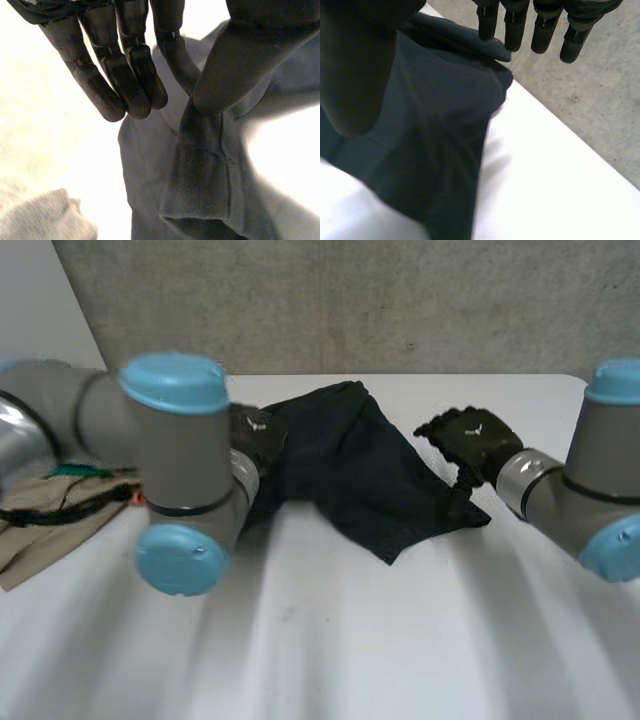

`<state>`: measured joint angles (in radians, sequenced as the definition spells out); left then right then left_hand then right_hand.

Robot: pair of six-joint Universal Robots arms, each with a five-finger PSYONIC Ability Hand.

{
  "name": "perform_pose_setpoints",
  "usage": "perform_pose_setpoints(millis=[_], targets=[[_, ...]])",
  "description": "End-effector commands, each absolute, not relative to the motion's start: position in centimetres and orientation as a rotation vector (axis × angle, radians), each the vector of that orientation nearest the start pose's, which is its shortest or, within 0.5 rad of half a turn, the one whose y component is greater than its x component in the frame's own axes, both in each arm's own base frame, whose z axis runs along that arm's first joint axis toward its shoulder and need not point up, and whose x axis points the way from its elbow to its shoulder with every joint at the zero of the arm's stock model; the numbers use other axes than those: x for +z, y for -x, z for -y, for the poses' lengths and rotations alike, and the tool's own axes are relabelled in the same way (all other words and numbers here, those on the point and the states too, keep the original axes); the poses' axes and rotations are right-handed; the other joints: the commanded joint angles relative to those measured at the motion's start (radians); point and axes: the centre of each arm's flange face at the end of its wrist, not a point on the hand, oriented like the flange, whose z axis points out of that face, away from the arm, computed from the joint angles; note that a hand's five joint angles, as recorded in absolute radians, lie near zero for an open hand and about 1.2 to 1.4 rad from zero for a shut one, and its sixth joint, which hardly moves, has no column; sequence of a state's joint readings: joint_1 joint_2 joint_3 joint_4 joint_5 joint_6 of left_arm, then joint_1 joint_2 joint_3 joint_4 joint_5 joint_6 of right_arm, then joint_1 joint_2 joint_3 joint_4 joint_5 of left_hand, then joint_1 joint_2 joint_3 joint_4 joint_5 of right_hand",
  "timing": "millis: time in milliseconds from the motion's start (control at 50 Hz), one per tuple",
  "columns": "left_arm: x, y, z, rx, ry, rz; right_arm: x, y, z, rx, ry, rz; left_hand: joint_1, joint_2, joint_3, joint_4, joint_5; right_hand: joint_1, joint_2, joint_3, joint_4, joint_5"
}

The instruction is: Fold the laundry.

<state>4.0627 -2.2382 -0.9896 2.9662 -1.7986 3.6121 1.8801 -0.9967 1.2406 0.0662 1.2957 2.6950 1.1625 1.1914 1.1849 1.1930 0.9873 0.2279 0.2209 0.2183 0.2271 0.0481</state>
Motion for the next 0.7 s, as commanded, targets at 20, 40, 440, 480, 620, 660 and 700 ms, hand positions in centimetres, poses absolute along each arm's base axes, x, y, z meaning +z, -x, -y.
perform_pose_setpoints(millis=[20, 40, 440, 480, 620, 660, 700], targets=[[26.0, 33.8, 25.1, -2.003, -1.142, -2.124, 19.0, -29.1, 36.1, -1.697, 1.256, -2.040, 0.234, 0.205, 0.211, 0.203, 0.234, -0.053, -0.046, -0.044, -0.053, -0.048], [26.2, 33.8, 25.1, -2.003, -1.142, -2.120, 18.7, -29.4, 36.2, -1.673, 1.273, -2.025, 0.234, 0.205, 0.211, 0.203, 0.234, -0.053, -0.046, -0.044, -0.053, -0.048], [28.1, 33.3, 27.7, -2.063, -0.989, -2.066, 19.8, -32.9, 30.5, -1.382, 1.128, -2.077, 0.234, 0.205, 0.211, 0.203, 0.234, 1.168, 1.175, 1.178, 1.169, 1.174], [28.5, 32.9, 28.4, -2.074, -0.962, -2.052, 21.5, -33.5, 28.5, -1.410, 1.098, -2.039, 0.234, 0.205, 0.211, 0.203, 0.234, 1.168, 1.175, 1.178, 1.169, 1.174], [29.8, 30.4, 33.0, -2.109, -0.853, -1.977, 22.3, -38.2, 20.5, -1.407, 0.902, -1.943, 0.234, 0.205, 0.211, 0.203, 0.234, 1.168, 1.175, 1.178, 1.169, 1.174], [29.6, 29.7, 34.4, -2.094, -0.833, -1.960, 21.7, -40.2, 18.8, -1.389, 0.833, -1.905, 0.234, 0.205, 0.211, 0.203, 0.234, 1.168, 1.175, 1.178, 1.169, 1.174], [29.5, 29.1, 35.2, -2.080, -0.822, -1.950, 20.9, -41.6, 18.2, -1.371, 0.809, -1.880, 0.234, 0.205, 0.211, 0.203, 0.234, 1.168, 1.175, 1.178, 1.169, 1.174]])
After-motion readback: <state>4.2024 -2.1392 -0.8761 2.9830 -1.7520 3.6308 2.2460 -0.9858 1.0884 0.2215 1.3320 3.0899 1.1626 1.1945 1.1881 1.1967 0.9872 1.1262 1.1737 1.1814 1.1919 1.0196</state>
